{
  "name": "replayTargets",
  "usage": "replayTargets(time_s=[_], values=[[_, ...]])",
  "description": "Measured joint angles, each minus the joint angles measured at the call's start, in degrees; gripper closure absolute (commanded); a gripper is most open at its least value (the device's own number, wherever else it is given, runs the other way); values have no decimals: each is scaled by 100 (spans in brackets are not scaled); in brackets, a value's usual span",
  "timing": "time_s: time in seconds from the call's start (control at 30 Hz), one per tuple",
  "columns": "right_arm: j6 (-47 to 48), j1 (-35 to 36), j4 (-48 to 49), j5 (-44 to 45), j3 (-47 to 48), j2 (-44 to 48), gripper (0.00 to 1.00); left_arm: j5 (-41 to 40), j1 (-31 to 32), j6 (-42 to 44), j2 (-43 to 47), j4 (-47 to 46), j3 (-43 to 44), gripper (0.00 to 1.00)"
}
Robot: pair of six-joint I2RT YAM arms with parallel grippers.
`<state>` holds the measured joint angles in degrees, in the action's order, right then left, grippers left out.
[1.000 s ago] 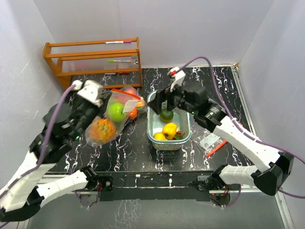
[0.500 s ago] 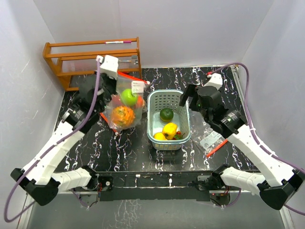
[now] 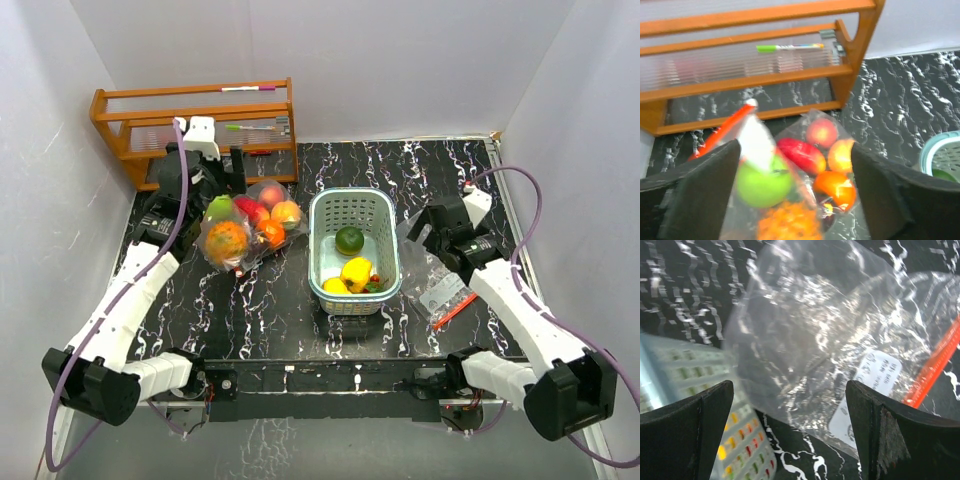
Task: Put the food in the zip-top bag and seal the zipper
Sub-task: Place the zipper food storage bag at the center of the board.
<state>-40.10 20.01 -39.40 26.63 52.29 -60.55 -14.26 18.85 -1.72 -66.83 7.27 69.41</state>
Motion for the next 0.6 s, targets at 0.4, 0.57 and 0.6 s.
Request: replayTargets(time_s=[0.4, 0.57, 0.6], values=[[-1010, -935, -632, -424, -352, 35, 2, 1635, 7, -22, 208, 234, -411, 3], [-1104, -1366, -787, -935, -579, 92, 2, 2243, 142, -46, 671, 229, -713, 3], [-1102, -1517, -831, -1045, -632, 42, 2, 2299, 192, -46, 758, 227, -767, 3]])
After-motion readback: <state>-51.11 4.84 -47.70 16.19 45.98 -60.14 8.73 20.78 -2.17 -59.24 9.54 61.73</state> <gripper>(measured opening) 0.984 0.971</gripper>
